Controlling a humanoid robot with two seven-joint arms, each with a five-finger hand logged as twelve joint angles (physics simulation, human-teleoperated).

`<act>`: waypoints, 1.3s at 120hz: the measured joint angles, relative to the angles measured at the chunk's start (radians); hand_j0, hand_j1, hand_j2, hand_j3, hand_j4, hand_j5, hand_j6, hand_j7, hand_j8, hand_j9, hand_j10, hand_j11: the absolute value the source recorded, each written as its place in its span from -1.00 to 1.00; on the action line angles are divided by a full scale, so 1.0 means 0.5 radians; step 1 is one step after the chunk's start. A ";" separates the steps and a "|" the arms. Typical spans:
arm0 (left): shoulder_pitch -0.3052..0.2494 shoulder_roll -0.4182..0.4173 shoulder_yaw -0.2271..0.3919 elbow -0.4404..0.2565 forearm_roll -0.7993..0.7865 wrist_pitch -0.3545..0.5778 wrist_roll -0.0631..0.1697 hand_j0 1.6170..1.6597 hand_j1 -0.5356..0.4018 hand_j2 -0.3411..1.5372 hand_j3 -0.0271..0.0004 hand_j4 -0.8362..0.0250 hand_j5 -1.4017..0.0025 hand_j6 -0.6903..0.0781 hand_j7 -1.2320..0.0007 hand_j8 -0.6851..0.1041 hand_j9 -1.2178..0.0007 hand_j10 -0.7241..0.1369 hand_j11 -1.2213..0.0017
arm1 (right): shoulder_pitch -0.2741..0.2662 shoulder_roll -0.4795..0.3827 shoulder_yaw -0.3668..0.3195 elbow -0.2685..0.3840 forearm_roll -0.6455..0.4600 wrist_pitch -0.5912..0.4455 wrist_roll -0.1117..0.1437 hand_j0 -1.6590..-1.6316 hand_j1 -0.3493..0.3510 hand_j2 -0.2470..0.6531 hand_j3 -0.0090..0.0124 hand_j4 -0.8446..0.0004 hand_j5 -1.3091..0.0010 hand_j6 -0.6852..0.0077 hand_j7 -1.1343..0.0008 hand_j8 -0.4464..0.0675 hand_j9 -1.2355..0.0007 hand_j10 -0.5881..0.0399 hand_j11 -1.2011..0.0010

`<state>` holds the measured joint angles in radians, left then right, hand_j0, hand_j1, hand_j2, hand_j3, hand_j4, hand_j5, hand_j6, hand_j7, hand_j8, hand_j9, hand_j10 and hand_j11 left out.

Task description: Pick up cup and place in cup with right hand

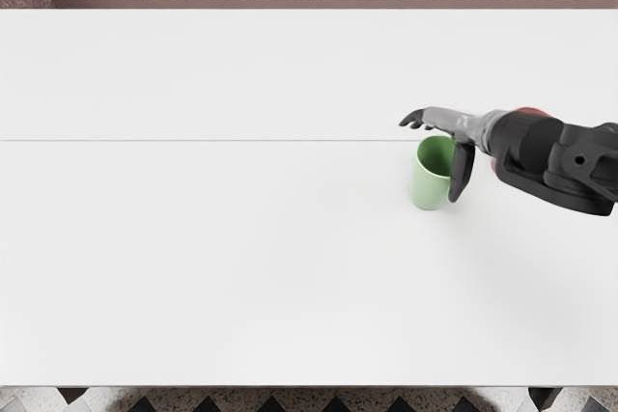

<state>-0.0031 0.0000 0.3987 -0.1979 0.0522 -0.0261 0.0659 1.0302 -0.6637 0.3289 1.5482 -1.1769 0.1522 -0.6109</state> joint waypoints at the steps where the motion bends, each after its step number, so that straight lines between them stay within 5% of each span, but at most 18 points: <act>1: 0.000 0.000 0.000 0.000 0.000 0.000 0.000 0.92 0.89 -0.64 0.97 0.94 1.00 0.80 1.00 0.74 1.00 0.68 1.00 | -0.001 -0.001 0.000 0.000 -0.001 -0.001 0.000 -0.93 -0.43 -0.52 -0.16 0.59 0.66 0.47 0.61 0.06 0.64 0.33 0.63; 74: 0.000 0.000 0.000 0.000 0.000 0.000 0.000 0.92 0.89 -0.64 0.97 0.94 1.00 0.80 1.00 0.74 1.00 0.68 1.00 | -0.032 -0.006 0.025 -0.001 0.029 -0.013 0.000 -0.92 0.12 -0.58 -0.16 0.22 0.35 0.02 0.25 -0.55 0.31 -0.18 0.29; 111: 0.000 0.000 0.000 0.000 0.000 0.000 0.000 0.92 0.89 -0.64 0.97 0.94 1.00 0.80 1.00 0.74 1.00 0.68 1.00 | -0.014 -0.035 0.101 0.010 0.148 0.009 0.000 -0.92 0.16 -0.50 -0.16 0.16 0.30 -0.04 0.19 -0.65 0.26 -0.25 0.24; 156: 0.000 0.000 0.000 0.000 0.000 0.000 0.000 0.92 0.89 -0.64 0.97 0.94 1.00 0.80 1.00 0.74 1.00 0.68 1.00 | -0.016 -0.074 0.128 0.034 0.239 0.012 0.000 -0.87 0.25 -0.30 -0.17 0.00 0.17 -0.13 0.04 -0.53 0.12 -0.42 0.10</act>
<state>-0.0031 0.0000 0.3987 -0.1979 0.0522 -0.0261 0.0659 1.0224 -0.7006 0.3930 1.5651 -1.0572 0.1581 -0.6109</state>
